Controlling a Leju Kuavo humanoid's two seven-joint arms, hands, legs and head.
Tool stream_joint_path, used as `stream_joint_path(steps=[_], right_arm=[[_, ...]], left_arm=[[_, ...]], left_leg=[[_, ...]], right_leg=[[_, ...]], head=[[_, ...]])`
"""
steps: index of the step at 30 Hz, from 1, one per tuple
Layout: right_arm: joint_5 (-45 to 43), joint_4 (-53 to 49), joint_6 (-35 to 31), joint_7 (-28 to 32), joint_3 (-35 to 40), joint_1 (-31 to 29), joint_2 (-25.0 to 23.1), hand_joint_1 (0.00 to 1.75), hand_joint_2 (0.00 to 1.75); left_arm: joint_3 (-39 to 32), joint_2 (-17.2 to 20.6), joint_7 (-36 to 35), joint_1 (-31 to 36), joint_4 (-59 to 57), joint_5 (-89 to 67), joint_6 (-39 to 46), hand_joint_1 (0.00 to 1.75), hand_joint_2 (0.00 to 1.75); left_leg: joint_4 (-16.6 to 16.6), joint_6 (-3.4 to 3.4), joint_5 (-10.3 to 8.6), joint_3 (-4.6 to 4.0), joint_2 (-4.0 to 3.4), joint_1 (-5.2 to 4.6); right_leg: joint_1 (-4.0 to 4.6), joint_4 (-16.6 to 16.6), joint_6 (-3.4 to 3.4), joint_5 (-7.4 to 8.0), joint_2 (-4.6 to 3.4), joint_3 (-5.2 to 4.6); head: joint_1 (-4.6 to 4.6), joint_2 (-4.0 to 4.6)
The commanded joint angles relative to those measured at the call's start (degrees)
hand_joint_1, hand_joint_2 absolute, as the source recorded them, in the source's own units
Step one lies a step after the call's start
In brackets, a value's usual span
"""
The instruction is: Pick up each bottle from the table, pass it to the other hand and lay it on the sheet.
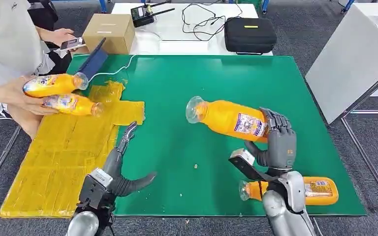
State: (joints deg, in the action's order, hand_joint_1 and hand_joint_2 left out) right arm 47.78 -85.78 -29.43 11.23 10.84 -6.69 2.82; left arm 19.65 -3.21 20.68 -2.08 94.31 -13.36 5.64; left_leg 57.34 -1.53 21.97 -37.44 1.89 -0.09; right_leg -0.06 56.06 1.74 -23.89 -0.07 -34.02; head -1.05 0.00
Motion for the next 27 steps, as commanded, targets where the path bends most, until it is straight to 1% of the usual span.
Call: stream_joint_path(steps=[1, 2, 3, 6, 7, 9, 10, 12, 13, 14, 17, 18, 20, 21, 22, 23, 25, 27], right_arm=[[-8.56, -1.56, 5.0, 6.14, 7.45, 1.25, -4.82, 1.75, 1.75], [-8.54, -0.48, 5.3, 6.22, 8.72, 1.22, -5.57, 1.75, 1.75], [-13.1, 0.72, 9.28, 6.82, 10.64, 0.87, -5.96, 1.75, 1.75], [-13.61, 3.5, 8.75, 7.76, 13.18, 0.25, -6.99, 1.75, 1.75], [-14.84, 4.01, 9.52, 8.11, 13.94, 0.05, -7.19, 1.75, 1.75], [-16.07, 4.3, 10.22, 8.25, 14.51, -0.01, -7.5, 1.75, 1.75], [-17.63, 4.89, 11.72, 8.45, 15.35, -0.31, -7.53, 1.75, 1.75], [-17.98, 5.8, 12.13, 8.52, 16.4, -0.53, -8.1, 1.75, 1.75], [-18.35, 7.01, 12.46, 8.55, 17.23, -1.07, -8.42, 1.75, 1.75], [-17.46, 9.11, 12.41, 8.75, 19.11, -2.15, -8.64, 1.75, 1.75], [-17.84, 12.91, 12.52, 8.51, 20.89, -3.77, -9.93, 1.75, 1.75], [-17.84, 12.91, 12.52, 8.51, 20.89, -3.77, -9.93, 1.75, 1.75], [-18.92, 14.52, 12.55, 8.5, 21.14, -4.56, -10.42, 1.75, 1.75], [-19.02, 14.69, 12.54, 8.53, 21.15, -4.7, -10.44, 1.75, 1.75], [-20.72, 14.93, 12.28, 8.96, 20.45, -4.83, -10.82, 1.75, 1.75], [-21.72, 14.86, 12.21, 9.26, 20.06, -4.95, -10.86, 1.75, 1.75], [-22.64, 14.56, 12.34, 9.39, 19.69, -5.05, -10.77, 1.75, 1.75], [-23.38, 13.91, 12.39, 9.56, 19.31, -5.15, -10.46, 1.75, 1.75]], left_arm=[[-1.41, 0.92, -2.66, 5.53, -2.16, 8.2, -4.21, 0.0, 1.75], [-1.1, 1.06, -3.11, 6.19, -2.28, 8.66, -4.35, 0.0, 1.75], [-0.93, 1.02, -3.37, 6.95, -2.41, 10.19, -4.4, 0.0, 1.75], [-0.39, 1.15, -3.7, 8.22, -2.42, 12.44, -4.62, 0.0, 1.75], [-0.07, 1.31, -3.75, 8.43, -2.37, 13.11, -4.85, 0.0, 1.75], [0.33, 1.37, -3.78, 8.58, -2.35, 13.44, -4.91, 0.0, 1.75], [1.02, 1.54, -3.78, 8.93, -2.52, 13.73, -5.06, 0.0, 1.75], [1.92, 1.45, -3.79, 9.31, -2.71, 13.72, -5.12, 0.0, 1.75], [2.58, 1.49, -3.7, 9.59, -2.95, 13.85, -5.18, 0.0, 1.75], [3.45, 1.5, -3.15, 9.97, -3.24, 13.58, -4.77, 0.0, 1.75], [4.66, 1.23, -2.63, 10.37, -3.6, 13.3, -4.37, 0.0, 1.75], [4.66, 1.23, -2.63, 10.37, -3.6, 13.3, -4.37, 0.0, 1.75], [5.49, 1.39, -1.73, 10.28, -3.42, 13.23, -4.47, 0.0, 1.75], [5.69, 1.34, -1.58, 10.11, -3.38, 13.14, -4.41, 0.0, 1.75], [6.66, 1.66, -0.22, 9.85, -2.91, 11.49, -3.9, 0.0, 1.75], [7.19, 1.67, 0.43, 9.52, -2.72, 10.64, -3.52, 0.0, 1.75], [7.83, 1.73, 0.87, 9.2, -2.54, 9.98, -3.31, 0.0, 1.75], [8.69, 1.77, 1.38, 8.8, -2.67, 8.81, -2.98, 0.0, 1.75]], left_leg=[[0.04, 0.13, 0.11, 0.23, -0.2, 0.04], [-0.01, 0.09, 0.05, 0.12, -0.16, 0.03], [0.0, 0.13, 0.11, 0.25, -0.23, 0.05], [-0.02, 0.09, 0.04, 0.14, -0.2, 0.09], [-0.01, 0.11, 0.1, 0.29, -0.25, 0.1], [-0.03, 0.09, 0.07, 0.23, -0.2, 0.09], [-0.04, 0.08, 0.04, 0.17, -0.17, 0.09], [-0.03, 0.08, 0.06, 0.22, -0.19, 0.09], [0.01, 0.11, 0.13, 0.34, -0.26, 0.11], [-0.02, 0.09, 0.08, 0.27, -0.22, 0.09], [-0.04, 0.07, 0.03, 0.15, -0.2, 0.05], [-0.02, 0.1, 0.09, 0.29, -0.3, 0.08], [-0.05, 0.07, 0.01, 0.13, -0.14, 0.04], [-0.03, 0.11, 0.07, 0.26, -0.22, 0.07], [-0.04, 0.09, 0.04, 0.18, -0.16, 0.06], [-0.03, 0.11, 0.09, 0.32, -0.2, 0.06], [-0.04, 0.07, 0.03, 0.15, -0.15, 0.05], [-0.04, 0.08, 0.06, 0.22, -0.14, 0.05]], right_leg=[[0.06, 0.02, -0.05, -0.1, -0.05, 0.23], [0.05, -0.01, -0.04, -0.02, -0.07, 0.11], [0.07, -0.01, -0.05, -0.07, -0.1, 0.24], [0.07, -0.04, -0.04, 0.0, -0.09, 0.12], [0.08, -0.04, -0.04, -0.06, -0.09, 0.27], [0.06, -0.04, -0.03, -0.04, -0.08, 0.2], [0.05, -0.04, -0.02, -0.02, -0.06, 0.15], [0.05, -0.04, -0.02, -0.04, -0.06, 0.2], [0.08, -0.04, -0.02, -0.09, -0.09, 0.33], [0.06, -0.05, -0.02, -0.05, -0.08, 0.26], [0.03, -0.04, -0.02, 0.0, -0.11, 0.13], [0.07, -0.06, -0.03, -0.04, -0.16, 0.27], [0.03, -0.05, -0.02, -0.01, -0.04, 0.12], [0.06, -0.06, -0.03, -0.05, -0.08, 0.26], [0.05, -0.06, -0.03, -0.03, -0.05, 0.17], [0.05, -0.06, -0.03, -0.08, -0.04, 0.31], [0.04, -0.05, -0.02, -0.02, -0.05, 0.13], [0.04, -0.06, -0.02, -0.06, -0.02, 0.22]], head=[[0.0, 0.0], [0.0, 0.0], [-0.02, 0.0], [0.0, 0.0], [-0.02, 0.0], [-0.02, 0.0], [-0.02, 0.0], [-0.02, 0.0], [-0.02, 0.0], [0.0, 0.0], [0.0, 0.0], [0.0, 0.0], [0.0, 0.0], [0.0, 0.0], [-0.02, 0.0], [0.0, 0.0], [-0.02, 0.0], [0.0, 0.0]])
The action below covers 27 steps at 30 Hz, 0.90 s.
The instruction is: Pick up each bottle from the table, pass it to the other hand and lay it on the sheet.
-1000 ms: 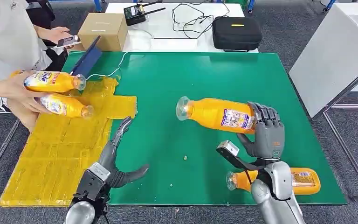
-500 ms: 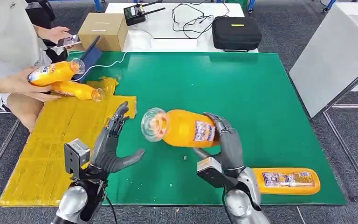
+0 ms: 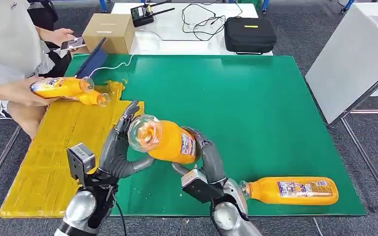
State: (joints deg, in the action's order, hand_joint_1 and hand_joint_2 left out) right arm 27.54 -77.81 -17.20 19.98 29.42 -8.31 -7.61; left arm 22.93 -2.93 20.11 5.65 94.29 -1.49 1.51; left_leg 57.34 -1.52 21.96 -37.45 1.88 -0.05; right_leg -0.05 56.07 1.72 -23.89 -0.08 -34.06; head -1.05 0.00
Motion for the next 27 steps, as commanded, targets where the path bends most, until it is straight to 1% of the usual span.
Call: stream_joint_path(steps=[1, 3, 4, 6, 7, 10, 11, 12, 14, 19, 20, 21, 22, 24, 25, 27], right_arm=[[-3.66, 5.42, 0.04, 0.85, 0.44, -3.34, 0.01, 1.75, 1.75], [-4.2, 4.75, -0.15, 0.95, 0.1, -3.16, 0.12, 1.75, 1.75], [-4.6, 3.97, -0.36, 0.97, -0.26, -2.91, 0.22, 1.75, 1.75], [-4.87, 3.55, -0.54, 1.02, -0.5, -2.76, 0.32, 1.75, 1.75], [-5.13, 3.07, -0.68, 1.0, -0.79, -2.56, 0.45, 1.75, 1.75], [-5.41, 2.62, -1.08, 1.05, -1.31, -2.38, 0.63, 1.75, 1.75], [-5.41, 2.63, -1.06, 1.05, -1.33, -2.39, 0.69, 1.75, 1.75], [-5.34, 2.77, -1.13, 1.0, -1.37, -2.44, 0.74, 1.75, 1.75], [-4.97, 3.94, -0.9, 0.98, -0.82, -2.69, 0.73, 1.75, 1.75], [0.51, 6.6, -1.46, 0.92, 4.07, -2.81, 0.26, 1.75, 1.75], [1.6, 7.25, -0.53, 1.08, 6.1, -3.05, 0.55, 1.75, 1.75], [2.46, 7.77, -0.35, 0.99, 7.36, -3.07, 0.58, 1.75, 1.75], [3.13, 8.39, -0.53, 0.94, 8.36, -3.1, 0.43, 1.75, 1.75], [3.63, 9.38, 0.05, 1.03, 10.12, -3.09, 0.21, 1.75, 1.75], [3.62, 9.55, 0.16, 1.03, 10.46, -3.08, 0.19, 1.75, 1.75], [3.72, 10.64, 0.89, 0.97, 11.92, -3.67, 0.4, 1.75, 1.75]], left_arm=[[5.74, 1.54, 2.14, 1.01, -2.83, -3.5, 1.31, 0.0, 1.75], [6.09, 1.52, 2.23, 0.88, -3.26, -3.89, 1.55, 0.0, 1.75], [6.25, 1.42, 2.24, 0.81, -3.89, -4.11, 1.8, 0.0, 1.75], [6.22, 1.36, 2.21, 0.86, -4.43, -4.12, 1.88, 0.0, 1.75], [6.07, 1.28, 2.19, 0.97, -5.19, -4.09, 1.91, 0.0, 1.75], [5.65, 1.19, 2.1, 0.99, -5.87, -4.01, 2.06, 0.0, 1.75], [5.54, 1.11, 2.1, 0.96, -5.89, -3.83, 2.06, 0.0, 1.75], [5.47, 1.03, 2.11, 0.97, -5.91, -3.62, 1.98, 0.0, 1.75], [5.57, 0.96, 2.13, 1.28, -5.89, -3.24, 1.66, 0.0, 1.75], [5.18, 0.84, 1.64, 2.05, -6.38, -2.51, 1.34, 0.0, 1.75], [4.61, 0.65, 1.15, 2.14, -6.68, -1.62, 1.15, 0.0, 1.75], [4.19, 0.66, 0.85, 2.28, -6.84, -0.65, 0.63, 0.0, 1.75], [3.86, 0.69, 0.73, 2.43, -6.98, 0.06, 0.19, 0.0, 1.75], [3.05, 0.74, 0.46, 2.8, -7.31, 1.27, -0.37, 0.0, 1.75], [2.89, 0.68, 0.38, 2.88, -7.43, 1.65, -0.58, 0.0, 1.75], [2.54, 0.71, 0.27, 3.31, -7.66, 2.57, -1.2, 0.0, 1.75]], left_leg=[[0.0, 0.09, 0.15, 0.35, -0.2, 0.03], [-0.04, 0.05, 0.06, 0.19, -0.11, 0.0], [-0.03, 0.07, 0.12, 0.32, -0.17, 0.0], [-0.04, 0.05, 0.05, 0.18, -0.08, 0.0], [-0.02, 0.08, 0.11, 0.32, -0.16, 0.01], [-0.03, 0.07, 0.07, 0.23, -0.11, 0.01], [-0.01, 0.09, 0.13, 0.35, -0.16, 0.01], [-0.05, 0.06, 0.05, 0.2, -0.1, -0.02], [-0.02, 0.07, 0.08, 0.25, -0.11, 0.0], [-0.04, 0.05, 0.04, 0.15, -0.1, 0.01], [-0.03, 0.08, 0.11, 0.29, -0.17, 0.02], [-0.04, 0.07, 0.08, 0.24, -0.17, 0.01], [-0.03, 0.09, 0.13, 0.34, -0.21, 0.03], [-0.05, 0.07, 0.06, 0.2, -0.15, 0.02], [-0.03, 0.1, 0.13, 0.34, -0.21, 0.04], [-0.03, 0.07, 0.05, 0.17, -0.14, 0.03]], right_leg=[[0.05, -0.08, 0.0, -0.11, -0.04, 0.38], [0.01, -0.07, 0.0, -0.04, -0.02, 0.21], [0.02, -0.08, 0.0, -0.09, -0.04, 0.35], [0.02, -0.08, 0.0, -0.04, 0.01, 0.21], [0.03, -0.08, 0.0, -0.09, -0.02, 0.35], [0.03, -0.08, 0.0, -0.06, 0.01, 0.26], [0.04, -0.07, -0.01, -0.11, 0.0, 0.38], [0.0, -0.07, 0.0, -0.05, 0.01, 0.21], [0.02, -0.07, 0.0, -0.07, 0.02, 0.27], [0.02, -0.07, 0.0, -0.03, -0.01, 0.15], [0.03, -0.08, -0.01, -0.08, -0.05, 0.3], [0.03, -0.09, -0.01, -0.05, -0.06, 0.24], [0.05, -0.09, -0.02, -0.09, -0.06, 0.35], [0.04, -0.08, -0.02, -0.03, -0.04, 0.2], [0.06, -0.09, -0.03, -0.08, -0.06, 0.35], [0.04, -0.07, -0.01, -0.03, -0.03, 0.17]], head=[[0.0, 0.0], [0.0, 0.0], [-0.02, 0.0], [0.0, 0.0], [0.0, 0.0], [0.0, 0.0], [0.0, 0.0], [0.0, 0.0], [0.0, 0.0], [0.0, 0.0], [0.0, 0.0], [0.0, 0.0], [0.0, 0.0], [-0.02, 0.0], [0.0, 0.0], [0.0, 0.0]])
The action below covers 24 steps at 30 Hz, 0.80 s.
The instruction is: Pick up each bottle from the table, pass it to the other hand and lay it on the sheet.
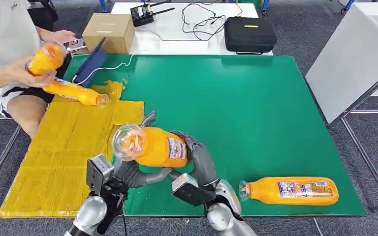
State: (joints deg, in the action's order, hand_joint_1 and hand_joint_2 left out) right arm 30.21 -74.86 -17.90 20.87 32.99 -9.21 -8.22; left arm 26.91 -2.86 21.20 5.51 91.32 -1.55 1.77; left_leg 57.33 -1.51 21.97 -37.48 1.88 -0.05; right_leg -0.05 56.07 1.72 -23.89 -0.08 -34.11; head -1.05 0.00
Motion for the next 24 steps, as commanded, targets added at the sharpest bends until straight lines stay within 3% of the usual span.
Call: stream_joint_path(steps=[1, 12, 13, 14, 24], right_arm=[[1.06, 8.14, 1.73, 0.05, 8.61, -2.93, 0.98, 1.75, 1.75], [1.12, 10.97, 3.69, -0.39, 9.9, -4.04, 0.87, 1.75, 1.75], [1.11, 10.98, 3.73, -0.39, 9.93, -4.04, 0.87, 1.75, 1.75], [1.03, 11.27, 3.89, -0.39, 10.07, -4.16, 0.82, 1.75, 1.75], [-2.26, 11.0, 5.05, 0.1, 9.13, -2.97, 1.07, 1.75, 1.75]], left_arm=[[-1.54, 0.64, -0.82, 3.59, -4.67, 2.8, -1.57, 0.0, 1.75], [-1.31, 0.24, 1.17, 2.37, -2.19, 4.62, -2.54, 0.05, 1.75], [-1.39, 0.11, 1.28, 2.3, -2.14, 4.85, -2.53, 0.21, 1.75], [-1.24, 0.0, 1.68, 2.26, -1.95, 6.33, -3.49, 1.75, 1.75], [-1.46, -0.95, 4.03, 1.51, -0.69, 7.32, -1.75, 1.75, 1.75]], left_leg=[[-0.04, 0.05, 0.03, 0.17, -0.14, 0.03], [-0.03, 0.05, 0.04, 0.16, -0.08, 0.03], [-0.01, 0.08, 0.11, 0.3, -0.12, 0.03], [0.0, 0.08, 0.09, 0.25, -0.11, 0.05], [0.01, 0.06, 0.08, 0.24, -0.03, 0.05]], right_leg=[[0.04, -0.07, -0.01, 0.0, -0.05, 0.17], [0.04, -0.07, -0.01, -0.03, 0.02, 0.19], [0.05, -0.07, -0.02, -0.1, 0.04, 0.33], [0.06, -0.07, -0.02, -0.08, 0.03, 0.29], [0.06, -0.07, 0.0, -0.1, 0.14, 0.27]], head=[[-0.02, 0.0], [-0.02, 0.0], [0.0, 0.0], [0.0, 0.0], [0.0, 0.0]])
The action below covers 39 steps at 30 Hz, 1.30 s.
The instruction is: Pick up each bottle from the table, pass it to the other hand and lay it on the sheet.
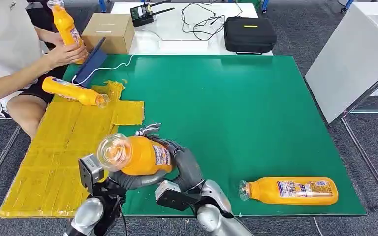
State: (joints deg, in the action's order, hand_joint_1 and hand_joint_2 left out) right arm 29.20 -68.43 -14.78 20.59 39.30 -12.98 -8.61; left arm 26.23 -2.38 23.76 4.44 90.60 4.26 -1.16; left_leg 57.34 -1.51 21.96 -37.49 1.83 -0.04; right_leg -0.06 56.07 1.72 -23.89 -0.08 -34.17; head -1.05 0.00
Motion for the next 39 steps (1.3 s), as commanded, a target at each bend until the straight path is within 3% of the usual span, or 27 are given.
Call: stream_joint_path(steps=[1, 5, 8, 14, 16, 20, 29, 32, 34, 39], right_arm=[[-1.26, 4.57, 1.93, 0.38, 2.82, 0.8, 1.46, 1.75, 1.75], [-1.54, 4.83, 1.79, 0.41, 2.73, 0.73, 1.44, 1.75, 1.75], [-1.76, 4.9, 1.61, 0.35, 2.54, 0.72, 1.37, 1.75, 1.75], [-2.71, 3.69, 0.25, 0.54, 1.27, 1.57, 1.43, 1.75, 1.75], [-3.71, 1.3, -0.97, 1.0, -0.24, 2.72, 1.7, 0.0, 1.75], [-7.4, -9.65, -0.4, 1.69, -5.48, 6.82, 3.63, 0.0, 1.75], [-7.48, -10.63, 0.57, 1.08, -6.01, 7.31, 3.53, 0.0, 1.75], [-19.43, -17.23, 5.04, 3.86, -11.55, 9.83, 2.72, 0.0, 1.75], [-20.01, -23.69, 4.56, 4.73, -14.14, 11.2, 2.98, 0.0, 1.75], [-19.0, -32.38, 3.87, 6.08, -15.37, 11.48, 3.17, 0.0, 1.75]], left_arm=[[-0.78, -1.44, 1.47, 2.59, 0.03, 1.5, 1.18, 1.75, 1.75], [-1.52, -1.48, 2.19, 2.18, 1.38, 2.27, 1.78, 1.75, 1.75], [-1.99, -1.76, 2.89, 1.98, 1.92, 2.92, 2.3, 1.75, 1.75], [-2.88, -1.57, 4.09, 1.9, 3.02, 2.64, 4.3, 1.75, 1.75], [-3.35, -0.56, 4.42, 2.09, 3.68, -0.7, 7.37, 1.75, 1.75], [-3.89, 3.79, 0.48, 5.08, 0.74, -25.27, 19.01, 1.75, 1.75], [-4.01, 3.26, 0.74, 5.07, 0.45, -25.6, 18.86, 1.75, 1.75], [-3.42, 7.02, -7.52, 7.41, -3.5, -45.57, 23.38, 1.75, 1.75], [-3.25, 9.8, -14.54, 11.16, -10.81, -58.28, 20.6, 1.75, 1.75], [-1.02, 10.9, -24.56, 21.22, -34.21, -79.41, 18.39, 1.75, 1.75]], left_leg=[[-0.02, 0.05, 0.04, 0.16, 0.02, 0.03], [0.06, 0.1, 0.21, 0.46, -0.08, 0.07], [0.0, 0.05, 0.05, 0.14, -0.02, 0.03], [0.03, 0.08, 0.12, 0.29, -0.03, 0.05], [-0.01, 0.05, 0.02, 0.08, 0.0, 0.04], [-0.01, 0.08, 0.03, 0.16, 0.11, 0.03], [-0.01, 0.05, 0.05, 0.12, -0.08, 0.01], [0.0, 0.06, 0.04, 0.12, -0.02, 0.0], [0.01, 0.09, 0.06, 0.19, 0.0, 0.0], [-0.06, 0.06, -0.06, 0.11, 0.07, -0.03]], right_leg=[[0.05, -0.07, 0.01, -0.06, 0.12, 0.23], [0.11, -0.07, 0.0, -0.21, 0.14, 0.58], [0.04, -0.05, 0.0, -0.06, 0.1, 0.2], [0.07, -0.06, 0.0, -0.14, 0.15, 0.38], [0.05, -0.06, 0.0, -0.04, 0.13, 0.14], [0.04, -0.03, -0.01, -0.12, 0.28, 0.24], [0.03, -0.03, -0.01, -0.05, 0.07, 0.16], [0.02, 0.0, -0.02, -0.08, 0.13, 0.17], [0.02, 0.02, -0.04, -0.11, 0.17, 0.25], [-0.03, -0.01, -0.03, -0.02, 0.17, 0.12]], head=[[0.0, 0.0], [-0.02, 0.0], [-0.02, 0.0], [-0.02, 0.0], [0.0, 0.0], [-0.02, 0.0], [0.0, 0.0], [0.0, 0.0], [0.0, 0.0], [0.0, 0.0]])
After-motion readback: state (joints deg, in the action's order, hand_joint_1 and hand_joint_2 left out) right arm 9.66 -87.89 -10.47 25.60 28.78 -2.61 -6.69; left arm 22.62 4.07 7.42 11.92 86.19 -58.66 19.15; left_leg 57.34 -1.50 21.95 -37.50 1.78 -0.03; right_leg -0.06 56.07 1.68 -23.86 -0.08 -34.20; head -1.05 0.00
